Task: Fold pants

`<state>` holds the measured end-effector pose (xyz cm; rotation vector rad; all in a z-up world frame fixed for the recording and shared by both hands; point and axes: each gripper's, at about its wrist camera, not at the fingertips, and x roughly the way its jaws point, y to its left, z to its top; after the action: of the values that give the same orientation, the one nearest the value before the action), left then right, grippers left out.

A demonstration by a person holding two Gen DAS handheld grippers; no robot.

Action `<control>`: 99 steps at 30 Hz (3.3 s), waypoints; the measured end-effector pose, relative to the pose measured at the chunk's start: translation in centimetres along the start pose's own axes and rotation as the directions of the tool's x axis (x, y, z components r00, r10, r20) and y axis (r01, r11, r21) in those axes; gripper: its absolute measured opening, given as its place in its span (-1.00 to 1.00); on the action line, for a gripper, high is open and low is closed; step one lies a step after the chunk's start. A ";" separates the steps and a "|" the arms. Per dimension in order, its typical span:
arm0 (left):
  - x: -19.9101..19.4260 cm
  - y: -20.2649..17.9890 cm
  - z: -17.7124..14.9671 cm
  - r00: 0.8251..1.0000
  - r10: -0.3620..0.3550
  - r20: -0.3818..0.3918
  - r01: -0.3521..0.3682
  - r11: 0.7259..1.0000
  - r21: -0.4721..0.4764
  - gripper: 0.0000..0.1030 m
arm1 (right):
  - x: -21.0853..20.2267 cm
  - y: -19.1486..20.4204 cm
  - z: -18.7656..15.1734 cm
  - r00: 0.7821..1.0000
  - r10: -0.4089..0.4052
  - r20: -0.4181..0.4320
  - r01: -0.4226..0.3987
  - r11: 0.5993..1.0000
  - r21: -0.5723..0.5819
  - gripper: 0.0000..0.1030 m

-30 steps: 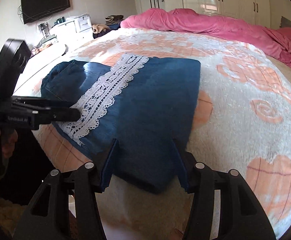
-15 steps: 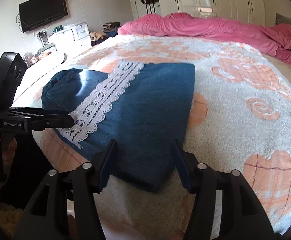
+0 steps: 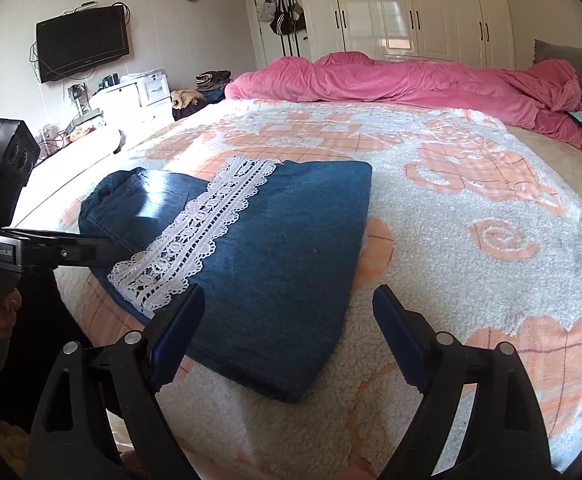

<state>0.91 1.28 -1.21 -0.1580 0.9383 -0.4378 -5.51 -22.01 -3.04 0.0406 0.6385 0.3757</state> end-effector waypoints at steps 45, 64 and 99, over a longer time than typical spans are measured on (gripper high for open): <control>-6.6 12.3 -3.6 0.989 -0.011 0.149 0.063 0.934 -0.352 0.81 | 10.2 12.6 14.6 0.936 0.258 -0.238 -0.297 0.944 -0.143 0.91; -3.5 14.5 -3.2 0.974 -0.148 0.172 0.211 0.868 -0.449 0.19 | 21.4 24.1 16.1 0.845 0.207 -0.493 -0.415 0.836 -0.360 0.91; -0.4 2.2 5.7 0.965 -0.205 0.164 0.240 0.941 -0.238 0.38 | 11.7 8.2 18.6 0.788 0.536 -0.304 -0.578 0.814 -0.062 -0.20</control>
<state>5.96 3.17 1.75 -0.5292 0.8416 -0.5067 11.33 -8.75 6.44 0.0316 0.8685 1.0250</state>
